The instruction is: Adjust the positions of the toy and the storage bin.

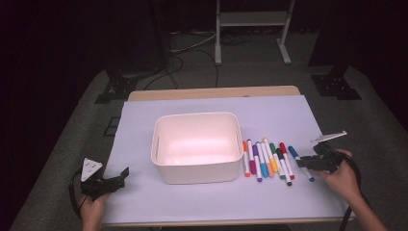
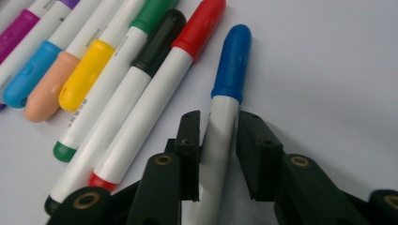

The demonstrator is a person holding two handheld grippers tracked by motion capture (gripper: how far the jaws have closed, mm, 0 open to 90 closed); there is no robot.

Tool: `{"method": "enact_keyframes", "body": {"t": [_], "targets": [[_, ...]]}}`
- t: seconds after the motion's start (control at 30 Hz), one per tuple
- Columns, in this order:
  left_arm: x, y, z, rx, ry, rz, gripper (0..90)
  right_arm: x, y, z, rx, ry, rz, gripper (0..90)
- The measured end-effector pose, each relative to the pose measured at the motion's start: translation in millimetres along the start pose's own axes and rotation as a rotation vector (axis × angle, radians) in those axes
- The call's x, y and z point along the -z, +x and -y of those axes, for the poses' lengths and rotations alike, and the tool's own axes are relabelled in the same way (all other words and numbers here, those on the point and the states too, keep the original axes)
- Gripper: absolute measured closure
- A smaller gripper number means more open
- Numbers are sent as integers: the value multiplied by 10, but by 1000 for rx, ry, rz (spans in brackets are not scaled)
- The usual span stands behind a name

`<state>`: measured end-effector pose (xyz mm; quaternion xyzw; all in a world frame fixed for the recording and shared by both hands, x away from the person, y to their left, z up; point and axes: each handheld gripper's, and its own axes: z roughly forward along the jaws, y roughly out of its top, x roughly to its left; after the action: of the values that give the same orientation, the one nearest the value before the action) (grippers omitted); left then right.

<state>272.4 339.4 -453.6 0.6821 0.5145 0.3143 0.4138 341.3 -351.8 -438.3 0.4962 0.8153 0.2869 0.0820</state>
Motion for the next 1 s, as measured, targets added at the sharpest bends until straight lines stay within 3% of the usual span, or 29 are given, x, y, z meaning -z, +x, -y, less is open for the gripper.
{"method": "enact_keyframes", "body": {"t": [0.07,0.4,0.47,0.6,0.77,1.0], "targets": [[2,1,1,2,-2,1,0,-4,7,-4,-1,2,18,729],[-1,0,0,0,1,2,0,19,-14,0,-32,3,10,757],[-1,0,-1,-2,2,1,0,69,-11,9,-54,-9,-25,758],[-4,-8,0,-5,0,-3,0,189,34,-20,-50,-37,-61,758],[0,-7,1,-6,-2,-2,0,399,150,-132,-23,-82,-116,758],[-1,-8,0,-9,-1,-2,0,593,351,-305,22,-101,-173,758]]}}
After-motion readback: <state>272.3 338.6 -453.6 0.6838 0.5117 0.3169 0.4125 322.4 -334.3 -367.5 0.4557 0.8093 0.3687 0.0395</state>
